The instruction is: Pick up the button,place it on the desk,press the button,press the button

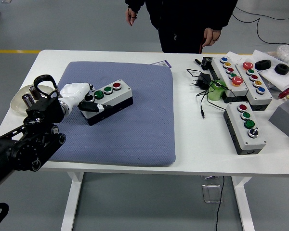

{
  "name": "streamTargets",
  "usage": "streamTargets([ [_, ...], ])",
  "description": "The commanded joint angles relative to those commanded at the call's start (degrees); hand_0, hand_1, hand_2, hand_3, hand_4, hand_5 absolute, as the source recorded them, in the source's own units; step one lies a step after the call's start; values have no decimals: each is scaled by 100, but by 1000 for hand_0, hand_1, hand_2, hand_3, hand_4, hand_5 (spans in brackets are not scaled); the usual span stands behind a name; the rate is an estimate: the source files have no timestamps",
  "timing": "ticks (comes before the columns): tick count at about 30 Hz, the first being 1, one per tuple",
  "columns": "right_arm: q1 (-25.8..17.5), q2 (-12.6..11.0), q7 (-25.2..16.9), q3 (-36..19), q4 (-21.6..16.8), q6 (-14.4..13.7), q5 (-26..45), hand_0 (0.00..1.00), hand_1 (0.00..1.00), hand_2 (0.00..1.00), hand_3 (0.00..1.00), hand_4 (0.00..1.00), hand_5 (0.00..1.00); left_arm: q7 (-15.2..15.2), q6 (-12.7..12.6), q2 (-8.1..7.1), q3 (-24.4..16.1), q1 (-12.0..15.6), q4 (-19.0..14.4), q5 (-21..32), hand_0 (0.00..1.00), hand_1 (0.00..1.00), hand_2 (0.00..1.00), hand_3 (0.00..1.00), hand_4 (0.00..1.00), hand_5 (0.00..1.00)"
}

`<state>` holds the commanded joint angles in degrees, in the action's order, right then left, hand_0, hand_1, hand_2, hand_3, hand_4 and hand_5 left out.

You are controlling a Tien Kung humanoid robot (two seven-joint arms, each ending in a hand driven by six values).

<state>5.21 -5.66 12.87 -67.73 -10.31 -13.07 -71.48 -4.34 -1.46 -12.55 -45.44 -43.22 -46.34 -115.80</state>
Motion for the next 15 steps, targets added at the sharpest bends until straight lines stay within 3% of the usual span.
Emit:
streamTargets([
  [6,0,1,-1,-1,0,-1,1,752,707,717,586,184,141,1148,-81,-146,298,-21,-43,-20,60,200,292,321,864,458],
  [10,-1,2,-2,0,0,-1,1,752,707,717,586,184,141,1688,-257,-252,476,-55,-35,-139,60,200,292,321,864,458],
  [15,-8,5,1,2,0,-3,10,752,707,717,586,184,141,2136,-437,-386,675,-107,-28,-175,62,201,292,320,868,468],
])
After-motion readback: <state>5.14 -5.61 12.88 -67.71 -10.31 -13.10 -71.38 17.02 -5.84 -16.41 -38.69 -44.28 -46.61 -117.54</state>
